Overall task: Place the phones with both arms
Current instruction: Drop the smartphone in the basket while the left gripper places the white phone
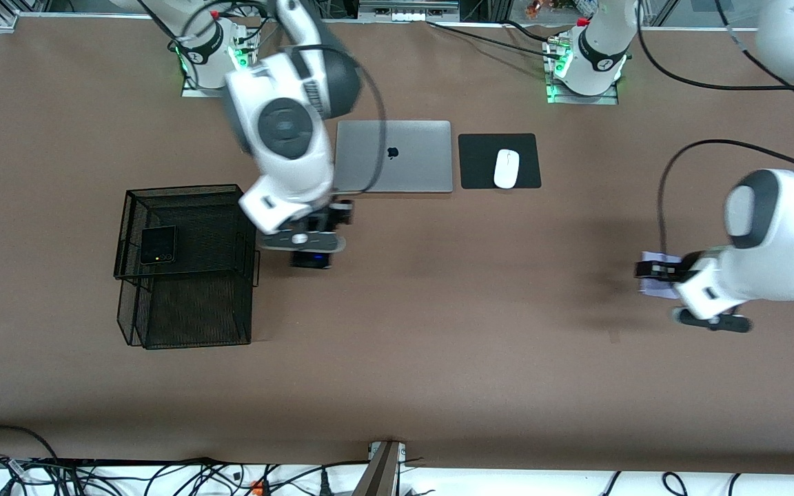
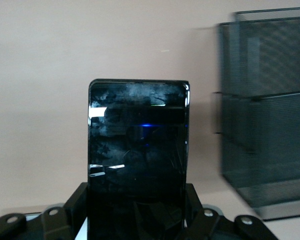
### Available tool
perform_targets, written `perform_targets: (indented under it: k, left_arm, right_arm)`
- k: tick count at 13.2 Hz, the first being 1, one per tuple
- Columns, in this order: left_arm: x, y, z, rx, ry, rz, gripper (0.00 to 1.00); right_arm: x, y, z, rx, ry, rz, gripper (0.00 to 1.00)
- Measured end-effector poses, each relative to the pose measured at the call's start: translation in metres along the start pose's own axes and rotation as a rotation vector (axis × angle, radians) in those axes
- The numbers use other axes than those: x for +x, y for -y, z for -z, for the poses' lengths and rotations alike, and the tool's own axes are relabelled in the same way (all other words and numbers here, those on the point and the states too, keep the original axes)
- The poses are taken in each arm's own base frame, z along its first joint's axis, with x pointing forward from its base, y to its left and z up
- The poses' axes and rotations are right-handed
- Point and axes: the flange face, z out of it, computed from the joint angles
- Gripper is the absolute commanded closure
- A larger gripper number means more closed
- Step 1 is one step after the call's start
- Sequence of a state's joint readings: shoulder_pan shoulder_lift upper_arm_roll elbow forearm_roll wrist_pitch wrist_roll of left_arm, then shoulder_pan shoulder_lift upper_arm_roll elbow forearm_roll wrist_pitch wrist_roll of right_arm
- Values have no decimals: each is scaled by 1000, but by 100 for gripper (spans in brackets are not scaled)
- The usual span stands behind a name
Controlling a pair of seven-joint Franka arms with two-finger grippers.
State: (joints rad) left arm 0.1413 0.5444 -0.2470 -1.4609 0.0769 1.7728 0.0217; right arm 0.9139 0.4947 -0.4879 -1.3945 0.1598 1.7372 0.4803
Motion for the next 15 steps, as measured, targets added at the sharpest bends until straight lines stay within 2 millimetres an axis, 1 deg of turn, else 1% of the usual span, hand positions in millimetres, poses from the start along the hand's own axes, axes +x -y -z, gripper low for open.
perform_targets:
  k: [1, 2, 3, 4, 5, 6, 7, 8, 9, 10, 11, 12, 13, 14, 15]
  left_arm:
    - [2, -39, -1, 6, 3, -7, 84]
    - [2, -82, -6, 8, 11, -9, 84]
    - [0, -130, -16, 8, 24, -10, 84]
    - [-3, -183, -30, 13, 27, -11, 84]
    - [-7, -236, -46, 16, 7, -2, 84]
    - [-11, -284, -65, 7, -26, 15, 83]
    - [-14, -324, -85, -16, -59, 35, 83]
    - [-16, -355, -106, -48, -88, 49, 83]
    - [-18, -379, -127, -87, -110, 66, 83]
    - [-20, -402, -149, -126, -130, 99, 83]
    - [-23, -422, -167, -163, -156, 134, 83]
    - [-26, -440, -182, -196, -185, 156, 77]
    - [-31, -454, -194, -216, -200, 167, 50]
    - [-37, -464, -203, -222, -200, 169, 41]
    - [-41, -471, -211, -218, -192, 166, 18]
  right_arm:
    - [6, -42, 0, 8, 10, 1, 100]
    - [10, -88, -4, 27, 17, 11, 100]
    - [10, -136, -13, 53, 22, 24, 100]
    - [6, -176, -26, 80, 28, 41, 100]
    - [0, -208, -42, 104, 31, 58, 100]
    - [-7, -230, -61, 121, 30, 82, 100]
    - [-14, -241, -81, 129, 22, 104, 100]
    - [-20, -243, -102, 128, 6, 120, 100]
    - [-27, -242, -121, 122, -6, 129, 100]
    - [-33, -240, -135, 116, -10, 134, 100]
    - [-37, -237, -144, 111, -7, 139, 100]
    - [-38, -235, -147, 106, -6, 142, 100]
    - [-38, -234, -148, 103, -10, 144, 100]
    - [-37, -233, -149, 101, -18, 144, 100]
    - [-35, -233, -150, 97, -28, 144, 75]
